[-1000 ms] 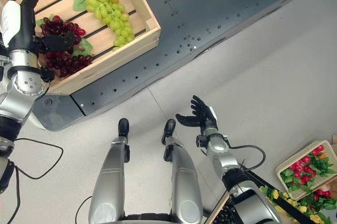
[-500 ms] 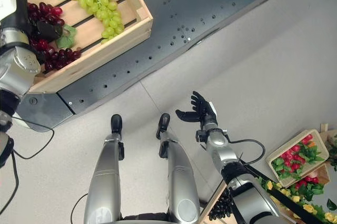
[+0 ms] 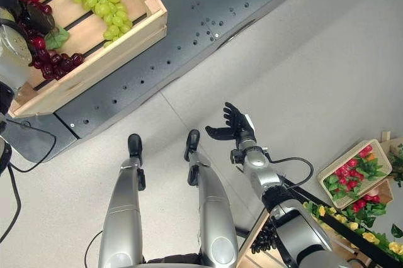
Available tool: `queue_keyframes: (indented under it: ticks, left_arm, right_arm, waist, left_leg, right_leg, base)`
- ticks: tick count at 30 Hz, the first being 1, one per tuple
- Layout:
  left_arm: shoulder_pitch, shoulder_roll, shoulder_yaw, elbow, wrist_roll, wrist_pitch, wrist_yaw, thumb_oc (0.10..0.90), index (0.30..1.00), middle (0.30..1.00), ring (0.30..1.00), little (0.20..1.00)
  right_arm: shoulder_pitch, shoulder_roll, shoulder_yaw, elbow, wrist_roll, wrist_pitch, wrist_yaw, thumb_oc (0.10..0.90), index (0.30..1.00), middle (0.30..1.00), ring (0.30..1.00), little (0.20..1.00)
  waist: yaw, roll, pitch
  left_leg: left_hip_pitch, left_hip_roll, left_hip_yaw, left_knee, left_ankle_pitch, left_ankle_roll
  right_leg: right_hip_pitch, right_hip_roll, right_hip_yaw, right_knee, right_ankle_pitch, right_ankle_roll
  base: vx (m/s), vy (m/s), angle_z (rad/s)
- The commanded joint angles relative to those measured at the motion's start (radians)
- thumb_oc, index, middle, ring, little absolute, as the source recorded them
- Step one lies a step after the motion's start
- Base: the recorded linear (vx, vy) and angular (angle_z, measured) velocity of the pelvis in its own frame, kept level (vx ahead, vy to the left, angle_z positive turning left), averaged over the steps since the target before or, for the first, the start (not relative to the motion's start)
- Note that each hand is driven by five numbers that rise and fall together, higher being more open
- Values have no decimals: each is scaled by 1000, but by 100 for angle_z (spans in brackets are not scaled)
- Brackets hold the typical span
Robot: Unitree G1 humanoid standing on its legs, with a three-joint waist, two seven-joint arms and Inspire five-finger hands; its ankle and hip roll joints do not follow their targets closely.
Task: Pick up the fruits from the basket on one side to the basket on the other side
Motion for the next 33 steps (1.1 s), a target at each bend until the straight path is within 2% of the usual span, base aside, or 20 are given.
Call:
queue_keyframes:
  ticks: [1, 7, 10, 15, 17, 18, 19, 22, 33]
  left_arm:
    - [9, 47, -22, 157, 35, 180, -92, 800, 900, 900, 900, 900]
    - [-2, 55, -28, 206, 15, 215, -151, 800, 900, 900, 900, 900]
    - [0, 64, -27, 193, 31, 251, -219, 800, 900, 900, 900, 900]
    - [19, 70, -16, 186, 64, 300, -291, 800, 900, 900, 900, 900]
    - [25, 70, -11, 202, 60, 296, -299, 684, 726, 726, 726, 726]
    - [27, 70, -9, 209, 56, 289, -295, 504, 455, 455, 455, 455]
    - [29, 69, -8, 216, 54, 284, -290, 400, 300, 300, 300, 300]
    - [30, 67, -11, 236, 56, 253, -272, 400, 300, 300, 300, 300]
    - [39, 74, -19, 195, 62, 231, -227, 400, 300, 300, 300, 300]
  right_arm:
    - [11, -75, -29, -17, 37, -68, -24, 800, 900, 900, 900, 900]
    - [15, -74, -31, 0, 44, -72, -15, 800, 900, 900, 900, 900]
    - [17, -73, -43, 2, 43, -75, -11, 800, 900, 900, 900, 900]
    - [20, -60, -44, -6, 35, -80, -19, 800, 900, 900, 900, 900]
    - [18, -59, -42, -2, 35, -80, -19, 800, 900, 900, 900, 900]
    - [17, -58, -41, 3, 38, -82, -17, 800, 900, 900, 900, 900]
    - [15, -58, -39, 8, 42, -84, -18, 800, 900, 900, 900, 900]
    - [10, -57, -38, 19, 50, -87, -18, 800, 900, 900, 900, 900]
    - [17, -53, -40, 6, 54, -92, -29, 800, 900, 900, 900, 900]
  waist:
    - [14, 13, -8]
    - [17, 29, -8]
    - [25, 39, -8]
    - [33, 42, -8]
    - [33, 40, -8]
    - [33, 38, -8]
    - [33, 37, -8]
    - [33, 31, -8]
    - [37, 27, -8]
  left_leg:
    - [44, -28, 68, -121, 51, 77]
    - [63, -32, 72, -126, 50, 78]
    - [73, -38, 68, -135, 54, 77]
    - [83, -40, 67, -147, 58, 79]
    - [87, -38, 68, -148, 58, 79]
    - [88, -38, 68, -148, 58, 79]
    - [90, -37, 68, -149, 58, 79]
    - [95, -34, 70, -155, 60, 79]
    - [101, -35, 70, -160, 61, 80]
  right_leg:
    - [51, 1, 12, -21, 21, 31]
    - [67, -4, 11, -23, 15, 29]
    - [79, -9, 7, -31, 15, 30]
    - [92, -11, 0, -40, 16, 31]
    - [96, -11, -1, -41, 15, 29]
    - [97, -10, -1, -41, 14, 29]
    - [99, -9, -2, -42, 13, 29]
    - [105, -6, -3, -47, 14, 27]
    - [113, -2, -4, -57, 19, 27]
  base:
    - [-27, 18, -6]
    - [-16, -10, -7]
    - [0, 0, 0]
    - [-5, -24, 3]
    - [-3, -8, 3]
    - [0, 0, 0]
    - [0, 0, 0]
    - [0, 0, 0]
    - [0, 0, 0]
